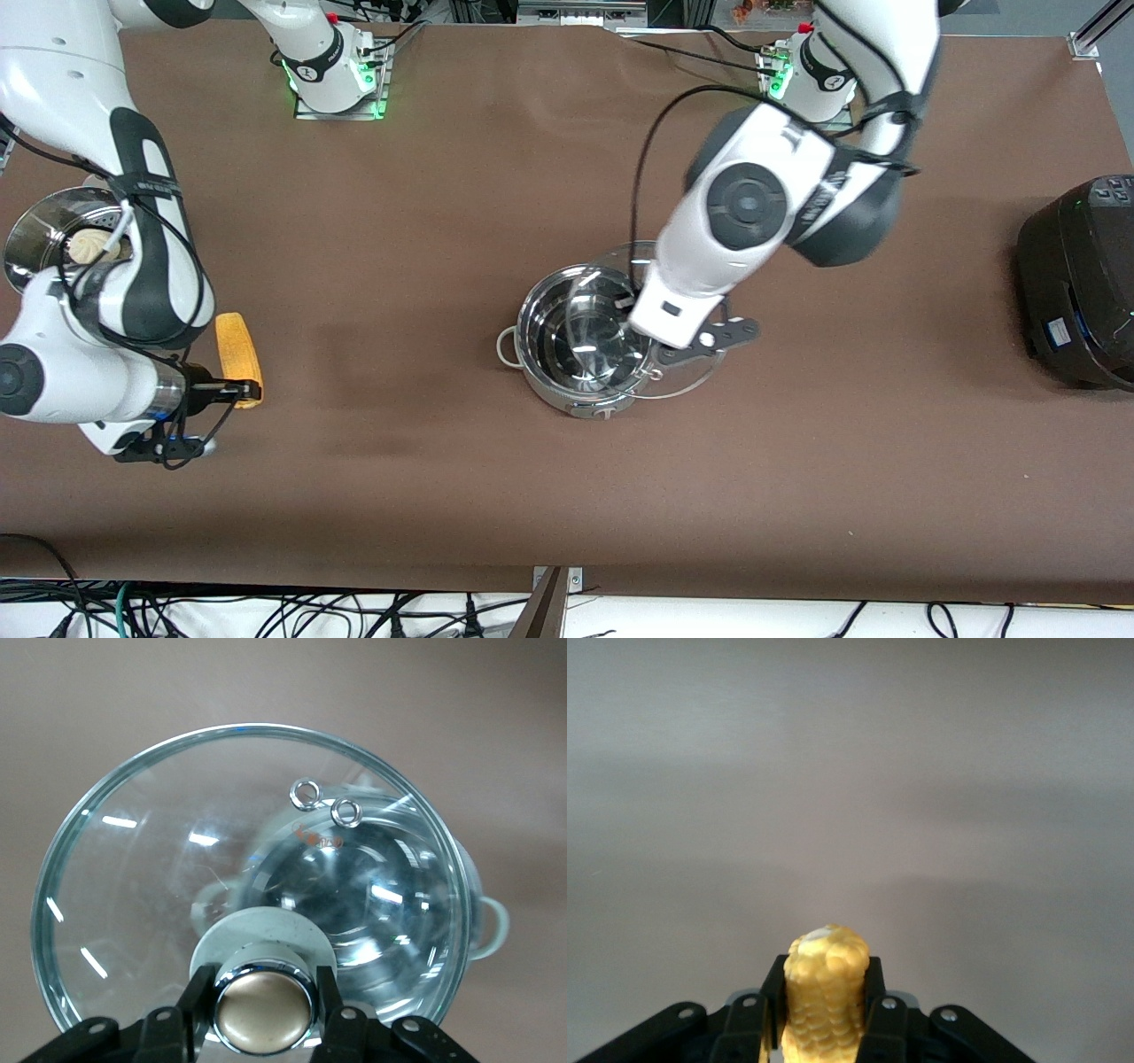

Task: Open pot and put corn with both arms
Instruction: 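Lift the lid with the left gripper while the right gripper lifts the corn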

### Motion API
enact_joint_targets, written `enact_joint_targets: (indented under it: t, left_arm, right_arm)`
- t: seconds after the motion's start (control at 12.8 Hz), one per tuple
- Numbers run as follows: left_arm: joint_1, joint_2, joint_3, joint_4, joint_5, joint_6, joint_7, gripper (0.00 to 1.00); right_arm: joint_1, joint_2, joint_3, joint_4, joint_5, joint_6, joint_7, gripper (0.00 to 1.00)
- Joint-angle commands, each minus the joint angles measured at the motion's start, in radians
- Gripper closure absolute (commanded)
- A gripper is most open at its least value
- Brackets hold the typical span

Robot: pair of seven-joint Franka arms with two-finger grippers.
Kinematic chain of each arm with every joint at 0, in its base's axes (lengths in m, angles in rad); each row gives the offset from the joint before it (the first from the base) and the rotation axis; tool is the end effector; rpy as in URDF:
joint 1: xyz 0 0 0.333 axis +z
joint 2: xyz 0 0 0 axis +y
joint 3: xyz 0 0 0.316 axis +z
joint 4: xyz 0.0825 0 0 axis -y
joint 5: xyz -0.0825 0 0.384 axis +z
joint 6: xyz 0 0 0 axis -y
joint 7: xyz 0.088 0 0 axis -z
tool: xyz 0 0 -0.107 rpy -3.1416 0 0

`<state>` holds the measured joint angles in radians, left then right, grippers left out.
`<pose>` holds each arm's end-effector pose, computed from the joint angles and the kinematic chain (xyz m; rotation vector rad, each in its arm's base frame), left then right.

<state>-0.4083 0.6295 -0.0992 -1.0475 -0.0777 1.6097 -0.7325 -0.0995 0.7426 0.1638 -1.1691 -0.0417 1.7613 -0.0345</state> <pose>0.6390 -0.3397 0.4708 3.0376 0.3780 -0.2012 0.7348 0.0109 0.3449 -3.0608 -0.1148 0.2186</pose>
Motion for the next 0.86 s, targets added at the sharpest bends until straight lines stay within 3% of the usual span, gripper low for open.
enact_joint_targets:
  t: [0.0, 0.31, 0.47, 0.78]
  left_arm:
    - [0.093, -0.091, -0.004, -0.089, 0.093, -0.056, 0.261, 1.0]
    - [0.265, -0.206, -0.004, -0.31, 0.174, -0.031, 0.496, 1.0]
    - [0.369, -0.25, -0.008, -0.435, 0.182, 0.062, 0.644, 1.0]
    - [0.476, -0.289, -0.008, -0.633, 0.174, 0.246, 0.746, 1.0]
  right_arm:
    - [0.001, -0.023, 0.049, 0.089, -0.006, -0.143, -0.002, 0.91]
    - [0.069, -0.097, 0.065, 0.094, -0.006, -0.2, 0.019, 0.91]
    - [0.144, -0.12, 0.066, 0.094, -0.004, -0.215, 0.193, 0.91]
    - [0.352, -0.112, 0.063, 0.155, -0.004, -0.162, 0.502, 0.91]
